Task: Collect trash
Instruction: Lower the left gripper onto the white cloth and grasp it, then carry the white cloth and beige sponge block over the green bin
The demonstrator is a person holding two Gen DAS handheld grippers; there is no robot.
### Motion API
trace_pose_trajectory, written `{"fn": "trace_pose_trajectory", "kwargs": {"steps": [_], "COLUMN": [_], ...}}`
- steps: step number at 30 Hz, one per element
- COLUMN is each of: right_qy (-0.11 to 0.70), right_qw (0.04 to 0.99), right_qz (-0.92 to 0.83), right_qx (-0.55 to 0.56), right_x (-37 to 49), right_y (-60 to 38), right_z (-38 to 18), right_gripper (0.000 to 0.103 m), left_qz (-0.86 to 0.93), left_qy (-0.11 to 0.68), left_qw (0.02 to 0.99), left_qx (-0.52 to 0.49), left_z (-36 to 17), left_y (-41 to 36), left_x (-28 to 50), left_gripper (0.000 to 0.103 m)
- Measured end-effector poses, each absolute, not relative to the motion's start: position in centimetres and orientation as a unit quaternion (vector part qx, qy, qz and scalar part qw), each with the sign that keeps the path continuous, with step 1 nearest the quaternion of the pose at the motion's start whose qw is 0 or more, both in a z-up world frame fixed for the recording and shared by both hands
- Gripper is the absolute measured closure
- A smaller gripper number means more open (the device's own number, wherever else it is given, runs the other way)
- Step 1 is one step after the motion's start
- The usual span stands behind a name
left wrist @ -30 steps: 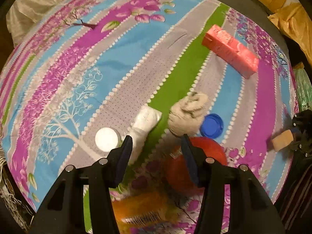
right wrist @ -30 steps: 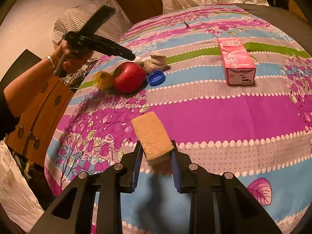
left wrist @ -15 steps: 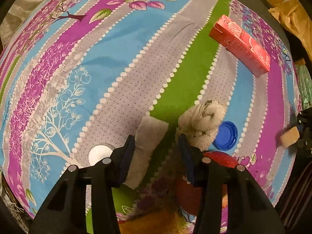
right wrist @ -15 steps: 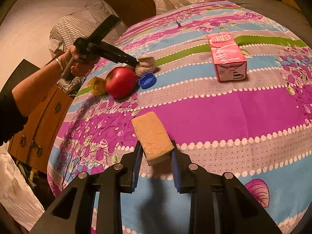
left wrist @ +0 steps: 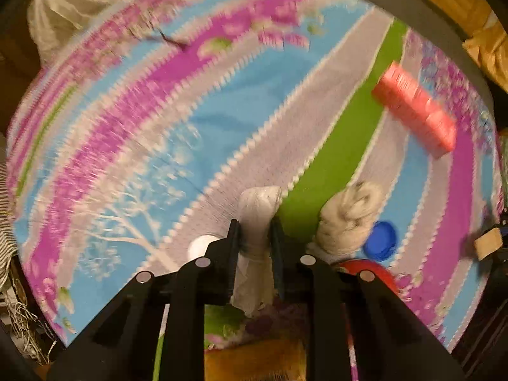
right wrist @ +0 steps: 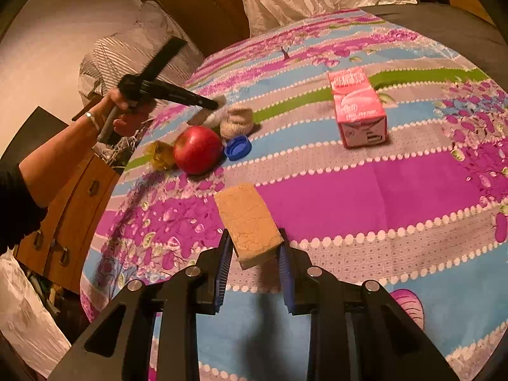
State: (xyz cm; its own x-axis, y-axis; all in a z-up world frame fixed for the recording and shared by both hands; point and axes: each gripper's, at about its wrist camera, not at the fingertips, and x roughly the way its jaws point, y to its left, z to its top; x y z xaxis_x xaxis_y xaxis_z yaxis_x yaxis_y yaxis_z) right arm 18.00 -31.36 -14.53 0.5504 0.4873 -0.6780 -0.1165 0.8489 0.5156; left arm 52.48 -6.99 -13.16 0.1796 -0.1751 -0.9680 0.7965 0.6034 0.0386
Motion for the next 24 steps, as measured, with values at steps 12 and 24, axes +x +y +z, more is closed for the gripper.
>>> {"fn": "trace_pose_trajectory", "kwargs": {"steps": [12,24], "right_qy": [0.357,0.316], "right_qw": [0.896,0.919], "right_qz": [0.139,-0.061], "right_qx": [0.226,0.23], "right_x": [10.2,-10.1], "right_y": [-36.7,-50.9], "right_z": [-5.0,0.8], "right_gripper": [0.074,0.074], "left_qz": [-0.356,-0.494], "left_qy": [0.391,0.396], "left_qw": [0.834,0.768], "left_qx": [0.158,0.091], "left_z": [6.1,6.0], "left_y": [-8.4,-21.4], "left_x": [39.2,20.3], "left_gripper": [0.084,0.085]}}
